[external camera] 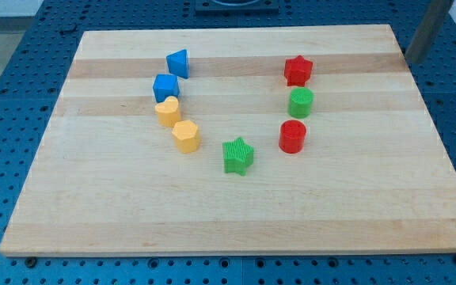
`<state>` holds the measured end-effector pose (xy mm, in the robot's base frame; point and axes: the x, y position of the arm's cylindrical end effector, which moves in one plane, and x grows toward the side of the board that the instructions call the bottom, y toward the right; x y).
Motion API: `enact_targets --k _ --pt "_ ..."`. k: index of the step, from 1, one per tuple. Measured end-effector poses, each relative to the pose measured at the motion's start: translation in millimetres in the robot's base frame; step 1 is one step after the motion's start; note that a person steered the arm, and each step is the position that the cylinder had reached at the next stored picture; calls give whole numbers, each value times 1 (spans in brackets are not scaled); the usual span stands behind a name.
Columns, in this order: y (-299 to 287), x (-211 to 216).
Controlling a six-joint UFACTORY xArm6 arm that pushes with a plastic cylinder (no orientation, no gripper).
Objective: Point at the center right
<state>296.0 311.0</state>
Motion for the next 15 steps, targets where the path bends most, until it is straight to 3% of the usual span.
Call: enact_targets --k 4,6,9,11,13,14,15 --pt "6 26" --pt "9 73" --pt "-5 73" --pt "-64 73" --pt "-72 73" --pt "-121 73" --pt "-134 73"
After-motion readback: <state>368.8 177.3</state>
